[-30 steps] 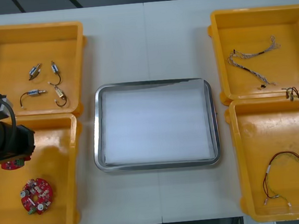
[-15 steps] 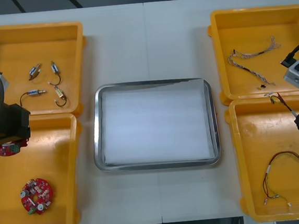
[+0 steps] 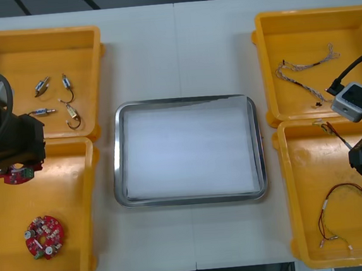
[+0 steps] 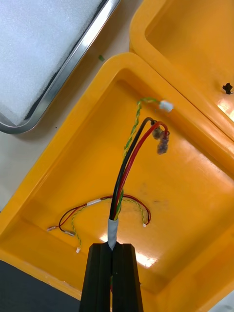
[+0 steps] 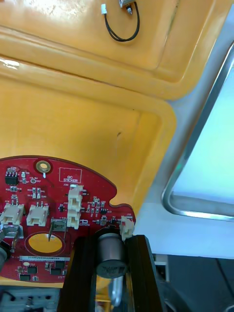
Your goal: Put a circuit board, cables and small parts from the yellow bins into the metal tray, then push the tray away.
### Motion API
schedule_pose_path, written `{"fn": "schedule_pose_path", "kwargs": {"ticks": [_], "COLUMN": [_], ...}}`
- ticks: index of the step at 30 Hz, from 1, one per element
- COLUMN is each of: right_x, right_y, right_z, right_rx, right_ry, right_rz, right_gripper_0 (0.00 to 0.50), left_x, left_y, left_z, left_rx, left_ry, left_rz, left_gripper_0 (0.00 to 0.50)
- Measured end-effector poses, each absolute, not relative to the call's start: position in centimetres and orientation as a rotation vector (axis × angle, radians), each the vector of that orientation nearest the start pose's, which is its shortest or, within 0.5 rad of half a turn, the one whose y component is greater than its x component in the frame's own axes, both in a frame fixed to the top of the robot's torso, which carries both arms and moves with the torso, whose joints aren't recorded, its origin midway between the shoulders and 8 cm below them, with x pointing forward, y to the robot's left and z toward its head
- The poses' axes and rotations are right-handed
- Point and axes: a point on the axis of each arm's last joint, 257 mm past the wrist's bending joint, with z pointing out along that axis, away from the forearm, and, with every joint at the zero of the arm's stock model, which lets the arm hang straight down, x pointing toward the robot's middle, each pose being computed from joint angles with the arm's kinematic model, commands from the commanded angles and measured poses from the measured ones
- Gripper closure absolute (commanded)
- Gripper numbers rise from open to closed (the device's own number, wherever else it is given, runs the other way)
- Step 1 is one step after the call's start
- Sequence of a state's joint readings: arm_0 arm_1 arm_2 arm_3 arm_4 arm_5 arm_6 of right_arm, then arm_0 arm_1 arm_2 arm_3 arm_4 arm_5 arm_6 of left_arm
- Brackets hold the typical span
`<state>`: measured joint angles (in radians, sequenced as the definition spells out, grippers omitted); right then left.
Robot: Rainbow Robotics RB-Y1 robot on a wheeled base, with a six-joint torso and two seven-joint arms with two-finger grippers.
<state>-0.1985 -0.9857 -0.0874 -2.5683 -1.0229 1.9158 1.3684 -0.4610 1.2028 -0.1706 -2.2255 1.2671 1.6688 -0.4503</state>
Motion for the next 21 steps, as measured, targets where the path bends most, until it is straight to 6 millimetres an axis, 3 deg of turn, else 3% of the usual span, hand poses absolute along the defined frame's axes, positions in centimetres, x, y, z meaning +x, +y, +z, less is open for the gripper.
{"fn": "schedule_pose_path", "kwargs": {"ticks": [13,21], "right_x": [32.3,32.3], "right_y": [-28.1,-28.1], "right_z": [-13.8,-13.8], "right_rx": [-0.846,-0.846], "right_ry": [2.532,2.532], "right_rz": [-0.214,-0.214], "right_gripper_0": [0.5,0.5], "left_x": [38.8,39.5], "left_y": [24.1,20.6], "left_z": [-13.8,-15.2], "left_rx": [-0.4,-0.797], "left_ry": [2.723,2.628], "left_rz": [-0.176,-0.229], "left_gripper_0": [0.5,0.5]}}
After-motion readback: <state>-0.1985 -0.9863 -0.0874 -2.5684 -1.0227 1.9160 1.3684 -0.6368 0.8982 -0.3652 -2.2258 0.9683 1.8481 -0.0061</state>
